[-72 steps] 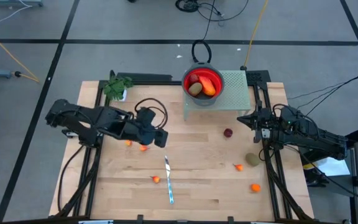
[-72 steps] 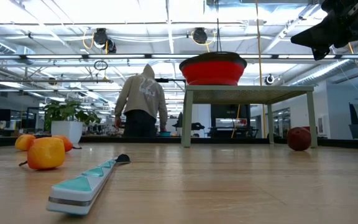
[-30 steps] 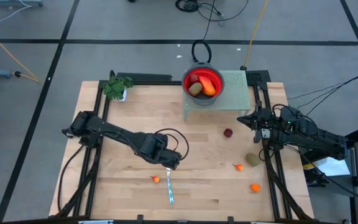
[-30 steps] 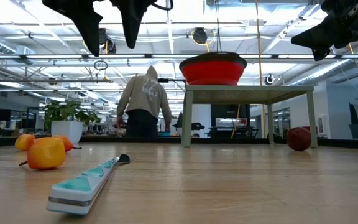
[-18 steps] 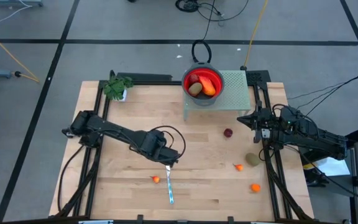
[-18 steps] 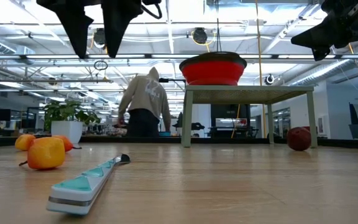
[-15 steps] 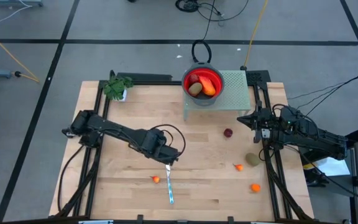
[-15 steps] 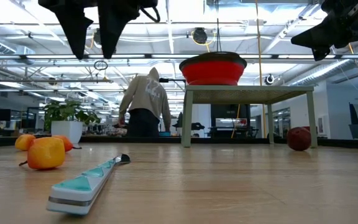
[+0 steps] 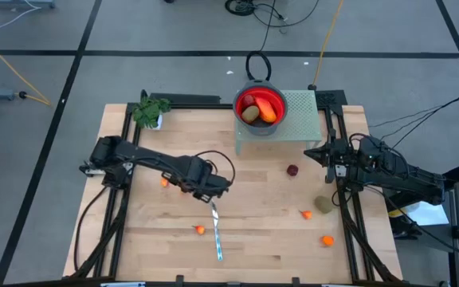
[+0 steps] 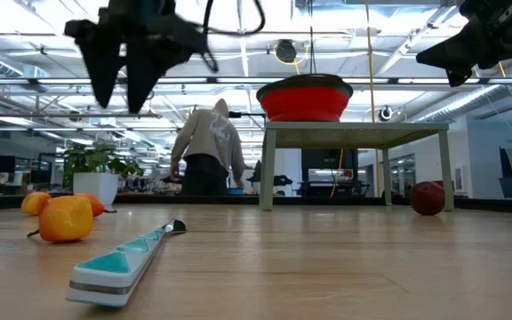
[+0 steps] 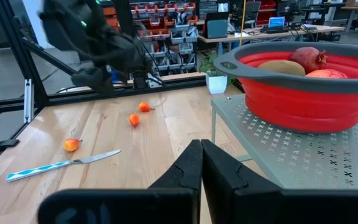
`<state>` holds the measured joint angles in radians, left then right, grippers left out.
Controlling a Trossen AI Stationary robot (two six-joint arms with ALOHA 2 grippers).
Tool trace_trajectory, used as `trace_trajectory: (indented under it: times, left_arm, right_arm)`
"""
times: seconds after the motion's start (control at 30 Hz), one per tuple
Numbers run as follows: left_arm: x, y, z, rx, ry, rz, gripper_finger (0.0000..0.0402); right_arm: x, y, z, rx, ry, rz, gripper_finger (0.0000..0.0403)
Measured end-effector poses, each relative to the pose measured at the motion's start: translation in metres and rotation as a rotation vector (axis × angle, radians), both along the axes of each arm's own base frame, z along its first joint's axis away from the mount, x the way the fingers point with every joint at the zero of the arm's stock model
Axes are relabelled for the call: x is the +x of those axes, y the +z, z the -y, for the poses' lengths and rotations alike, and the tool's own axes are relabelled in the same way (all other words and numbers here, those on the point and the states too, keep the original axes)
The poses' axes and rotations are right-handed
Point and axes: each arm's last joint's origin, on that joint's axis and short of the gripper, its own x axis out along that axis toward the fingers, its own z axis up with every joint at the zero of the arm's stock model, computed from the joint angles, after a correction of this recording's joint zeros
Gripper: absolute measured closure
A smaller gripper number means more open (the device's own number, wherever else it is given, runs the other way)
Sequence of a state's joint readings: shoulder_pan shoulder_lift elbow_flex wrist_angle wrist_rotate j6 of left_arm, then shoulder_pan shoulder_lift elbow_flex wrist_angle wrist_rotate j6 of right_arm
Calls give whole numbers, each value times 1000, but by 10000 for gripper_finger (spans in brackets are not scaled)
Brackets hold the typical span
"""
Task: Pick & Place Fruit
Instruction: Put the peach into the red strainer bowl on the shelf
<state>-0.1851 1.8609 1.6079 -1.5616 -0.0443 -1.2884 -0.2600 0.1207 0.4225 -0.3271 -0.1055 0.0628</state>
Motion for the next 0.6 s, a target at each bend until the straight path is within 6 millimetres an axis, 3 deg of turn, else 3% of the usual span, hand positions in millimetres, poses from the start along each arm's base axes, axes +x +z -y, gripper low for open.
trace_trajectory:
  times: [0.27,0.6]
  left_arm:
    - [-15,-22,-17,-66,-22,5,131]
    - [-44,-35,-38,-83,-25,68,131]
  right_arm:
    - [0,0,0,0,0,0,403]
    - [0,0,0,-31,-1,-5,403]
